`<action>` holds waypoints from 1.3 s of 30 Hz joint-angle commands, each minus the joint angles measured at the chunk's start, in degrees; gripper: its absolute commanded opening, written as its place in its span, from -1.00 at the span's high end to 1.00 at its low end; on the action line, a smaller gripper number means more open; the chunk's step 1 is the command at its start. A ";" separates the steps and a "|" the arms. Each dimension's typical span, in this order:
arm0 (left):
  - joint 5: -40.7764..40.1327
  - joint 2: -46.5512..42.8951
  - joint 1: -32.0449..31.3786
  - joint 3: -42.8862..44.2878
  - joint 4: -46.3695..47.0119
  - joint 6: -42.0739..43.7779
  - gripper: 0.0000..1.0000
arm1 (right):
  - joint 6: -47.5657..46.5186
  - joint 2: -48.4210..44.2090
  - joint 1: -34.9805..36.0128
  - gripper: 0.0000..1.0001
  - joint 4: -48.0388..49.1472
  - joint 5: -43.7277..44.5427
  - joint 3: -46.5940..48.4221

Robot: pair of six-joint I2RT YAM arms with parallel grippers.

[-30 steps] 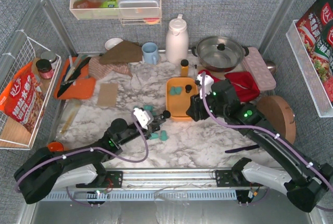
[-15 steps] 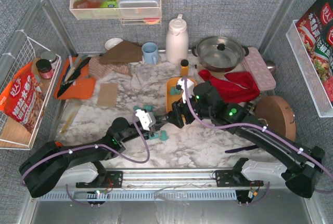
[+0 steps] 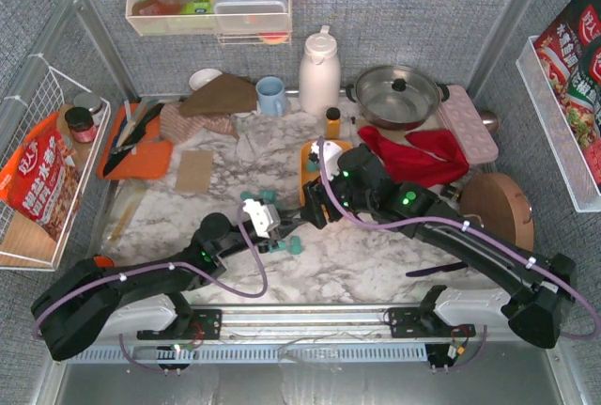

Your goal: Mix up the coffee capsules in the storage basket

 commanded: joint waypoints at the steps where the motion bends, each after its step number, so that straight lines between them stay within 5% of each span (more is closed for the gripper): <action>1: 0.36 -0.40 -0.19 0.79 -0.13 0.16 1.00 | 0.25 0.07 0.13 -0.15 1.39 1.21 0.26; 6: -0.66 -0.79 -0.24 1.28 -1.50 0.21 1.00 | 1.35 0.35 0.13 0.31 1.79 0.76 0.22; 8: -1.40 -1.05 -0.21 1.38 -2.01 0.01 0.85 | 1.79 0.25 0.13 0.43 1.80 0.75 0.21; 11: -3.51 -1.64 -0.25 1.08 -2.44 -0.67 0.19 | 2.24 0.15 0.13 0.68 1.36 1.03 0.49; 13: -4.36 -2.29 -0.16 0.59 -2.74 -0.72 -0.92 | 2.35 0.35 0.13 0.77 0.87 1.81 0.78; 14: -4.95 -2.60 -0.24 0.39 -3.03 -0.70 -0.97 | 2.40 0.41 0.13 0.79 0.60 2.44 0.90; 24: -12.82 -13.89 -0.25 -3.28 -10.19 -1.20 -0.98 | -2.21 7.08 -1.96 0.92 -4.47 17.62 6.28; 32: -41.09 -24.28 -0.18 10.49 -45.43 -13.18 -0.98 | -7.21 23.09 -8.25 0.92 -7.09 21.26 16.29; 39: -45.01 -26.12 -0.22 22.68 -68.14 -16.23 -0.98 | -7.12 34.32 -12.54 0.82 -8.20 17.83 23.48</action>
